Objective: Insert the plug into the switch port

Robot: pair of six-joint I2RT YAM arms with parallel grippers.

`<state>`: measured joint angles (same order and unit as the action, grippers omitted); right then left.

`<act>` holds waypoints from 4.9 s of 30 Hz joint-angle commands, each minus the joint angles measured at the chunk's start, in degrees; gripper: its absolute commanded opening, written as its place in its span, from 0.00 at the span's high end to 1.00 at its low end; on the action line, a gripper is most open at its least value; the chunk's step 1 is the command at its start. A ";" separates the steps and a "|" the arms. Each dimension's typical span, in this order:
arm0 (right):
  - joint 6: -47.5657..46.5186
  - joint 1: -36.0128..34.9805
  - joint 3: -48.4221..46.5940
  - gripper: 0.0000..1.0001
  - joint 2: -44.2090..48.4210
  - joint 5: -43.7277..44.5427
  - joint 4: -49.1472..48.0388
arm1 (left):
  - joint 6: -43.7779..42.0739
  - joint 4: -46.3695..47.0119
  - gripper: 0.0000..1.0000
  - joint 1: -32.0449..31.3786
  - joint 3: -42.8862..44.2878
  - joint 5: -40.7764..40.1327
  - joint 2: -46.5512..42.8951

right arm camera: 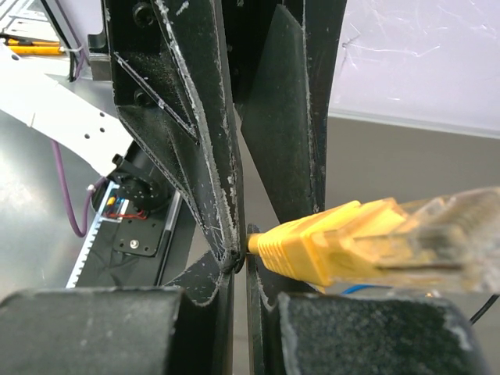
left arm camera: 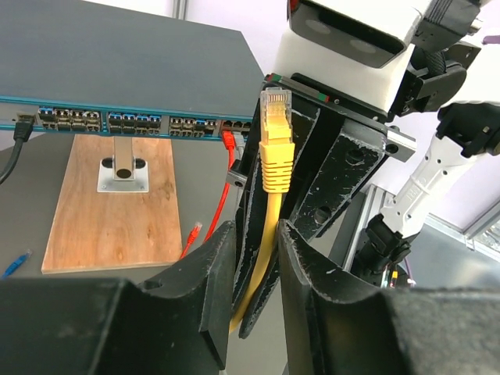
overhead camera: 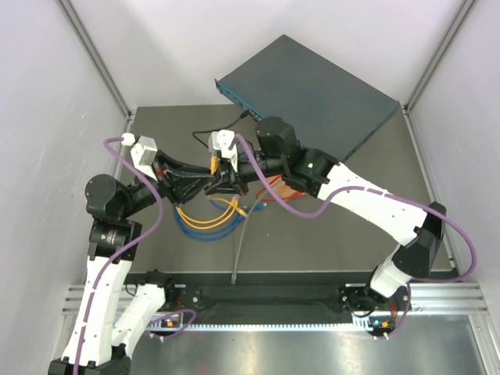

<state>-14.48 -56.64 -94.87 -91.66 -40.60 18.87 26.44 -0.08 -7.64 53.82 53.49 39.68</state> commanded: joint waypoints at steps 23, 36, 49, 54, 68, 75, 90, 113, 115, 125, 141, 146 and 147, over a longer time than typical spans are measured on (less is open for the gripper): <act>8.23 2.22 -1.11 0.17 4.81 6.15 0.20 | -5.94 -8.85 1.00 -0.10 7.32 -7.98 4.42; 36.69 15.51 -1.46 0.20 6.49 0.97 -9.19 | -46.47 -41.30 1.00 -0.27 19.65 1.52 12.44; 43.13 11.21 1.09 0.27 1.13 -0.80 -11.58 | -54.30 -46.24 1.00 -1.50 20.45 -1.46 13.58; 43.48 10.59 1.79 0.32 0.16 0.43 -10.79 | -55.09 -46.15 1.00 -1.68 19.83 -2.61 12.97; 46.90 9.80 2.40 1.00 -1.95 1.75 -12.62 | -53.52 -40.11 1.00 -1.94 15.80 -3.75 9.72; 59.81 11.64 7.06 1.00 -1.68 0.43 -20.26 | -46.31 -24.72 0.76 -1.94 6.30 -5.06 1.63; 69.76 12.52 10.32 1.00 -0.72 -2.20 -27.84 | -39.09 -12.85 0.59 -1.94 -1.52 -7.61 -2.06; 72.05 13.05 11.11 1.00 0.07 -2.56 -29.07 | -39.62 -12.14 0.67 -1.94 -4.43 -9.02 -2.06; 72.05 13.05 11.46 1.00 0.16 -2.56 -29.16 | -39.36 -12.05 0.73 -1.94 -4.43 -9.02 -1.98; 67.49 14.36 10.33 0.41 0.42 -1.77 -26.79 | -32.42 -12.57 1.00 -1.94 1.96 -8.67 1.79; 44.20 29.47 2.93 0.03 14.47 5.88 -10.80 | -32.68 -36.75 1.00 -12.21 20.09 -12.32 17.26; 43.66 38.26 7.49 0.00 20.19 6.15 -9.03 | -31.80 -34.92 1.00 -20.91 22.91 -17.90 20.96; 44.01 39.93 8.20 0.00 22.29 6.15 -8.59 | -30.75 -31.42 1.00 -22.23 22.04 -18.94 20.70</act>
<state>31.86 -21.06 -88.42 -73.34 -35.68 8.14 -5.72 -36.01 -26.89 73.76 38.72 61.04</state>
